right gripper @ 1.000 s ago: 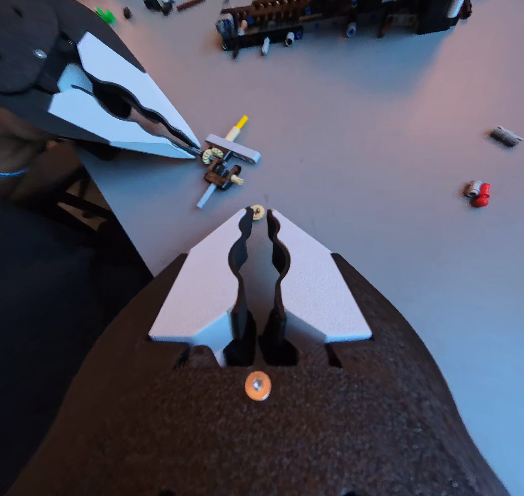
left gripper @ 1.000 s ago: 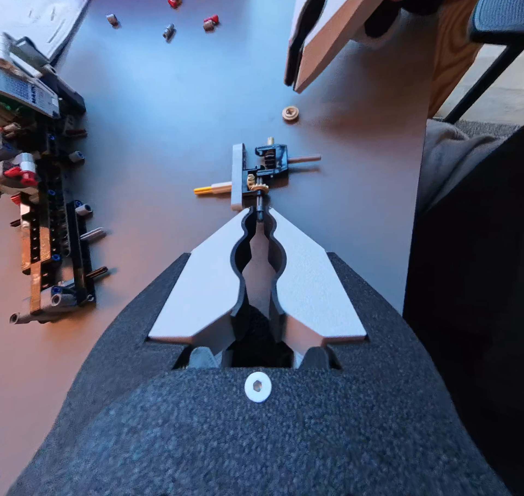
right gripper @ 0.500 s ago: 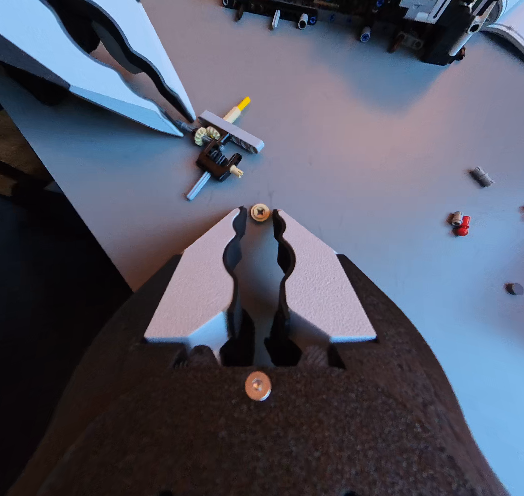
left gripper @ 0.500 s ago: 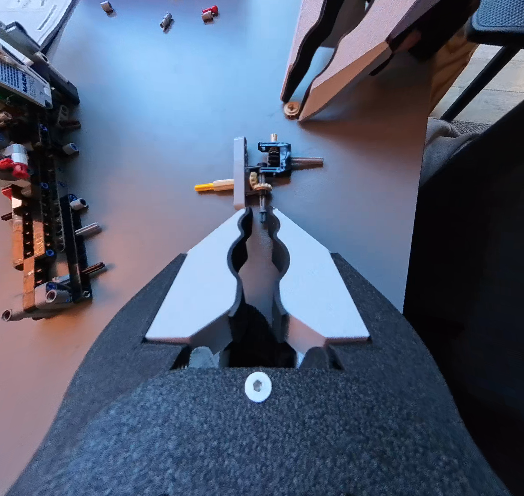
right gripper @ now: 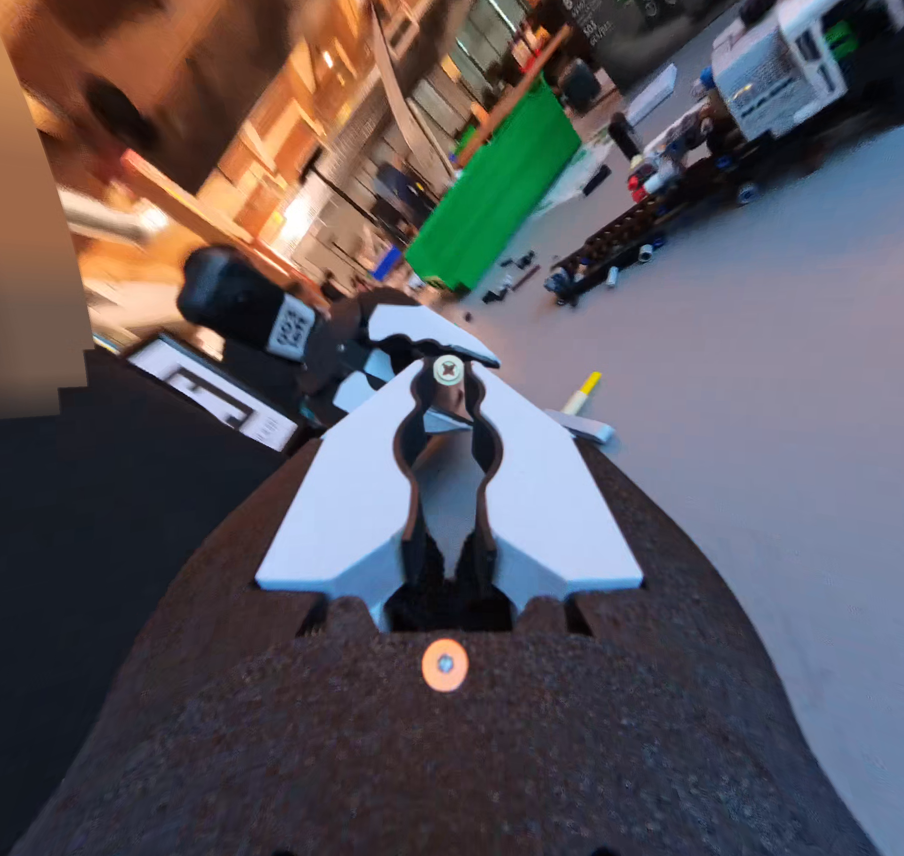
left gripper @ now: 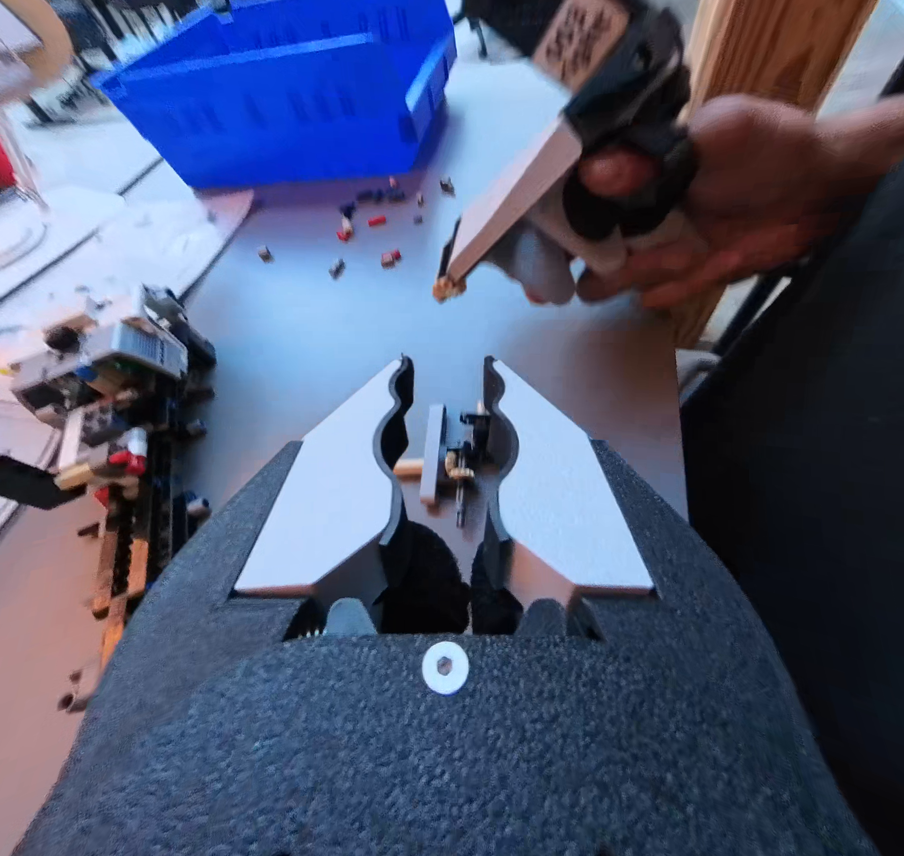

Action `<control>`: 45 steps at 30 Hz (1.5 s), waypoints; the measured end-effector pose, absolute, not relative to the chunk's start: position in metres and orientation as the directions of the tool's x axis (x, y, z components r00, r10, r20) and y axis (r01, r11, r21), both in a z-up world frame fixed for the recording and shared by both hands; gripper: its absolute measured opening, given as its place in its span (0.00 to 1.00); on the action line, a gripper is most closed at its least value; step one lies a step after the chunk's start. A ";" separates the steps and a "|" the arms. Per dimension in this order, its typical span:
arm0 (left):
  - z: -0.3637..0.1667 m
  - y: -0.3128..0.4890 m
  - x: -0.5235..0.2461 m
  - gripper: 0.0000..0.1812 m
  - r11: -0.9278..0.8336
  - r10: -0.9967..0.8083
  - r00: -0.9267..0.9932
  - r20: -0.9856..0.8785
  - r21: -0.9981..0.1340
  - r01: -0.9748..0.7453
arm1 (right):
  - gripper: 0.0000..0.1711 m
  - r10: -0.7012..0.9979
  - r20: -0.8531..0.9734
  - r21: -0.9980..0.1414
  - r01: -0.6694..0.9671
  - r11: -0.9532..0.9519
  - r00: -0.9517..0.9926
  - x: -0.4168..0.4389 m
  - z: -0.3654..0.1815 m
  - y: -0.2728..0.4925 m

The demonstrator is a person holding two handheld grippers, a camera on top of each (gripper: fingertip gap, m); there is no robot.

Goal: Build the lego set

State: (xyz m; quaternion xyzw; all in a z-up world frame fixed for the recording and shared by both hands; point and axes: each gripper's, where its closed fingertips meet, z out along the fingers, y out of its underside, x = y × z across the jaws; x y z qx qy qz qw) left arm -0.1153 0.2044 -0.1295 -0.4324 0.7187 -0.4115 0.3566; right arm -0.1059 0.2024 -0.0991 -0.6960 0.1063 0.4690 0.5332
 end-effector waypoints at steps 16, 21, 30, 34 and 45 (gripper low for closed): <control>-0.104 0.196 -0.102 0.06 0.275 -0.925 -0.331 -0.187 -0.931 -0.240 | 0.07 0.361 -0.820 -0.569 -0.703 -0.428 0.444 -0.112 -0.099 0.206; -0.111 0.201 -0.106 0.06 0.311 -0.917 -0.340 -0.208 -0.907 -0.284 | 0.09 0.352 -0.804 -0.594 -0.667 -0.450 0.479 -0.109 -0.105 0.208; -0.128 0.264 -0.112 0.06 0.262 -0.958 -0.204 -0.200 -0.898 -0.354 | 0.10 0.287 -0.561 -0.811 -0.446 -0.378 0.776 -0.044 -0.108 0.230; -0.131 0.285 -0.104 0.06 0.180 -0.979 -0.150 -0.136 -0.923 -0.339 | 0.10 0.217 -0.349 -0.902 -0.264 -0.343 0.912 -0.019 -0.114 0.264; -0.139 0.298 -0.087 0.06 0.162 -0.978 -0.184 -0.098 -0.912 -0.377 | 0.07 0.132 -0.283 -0.939 -0.247 -0.239 0.950 0.013 -0.112 0.298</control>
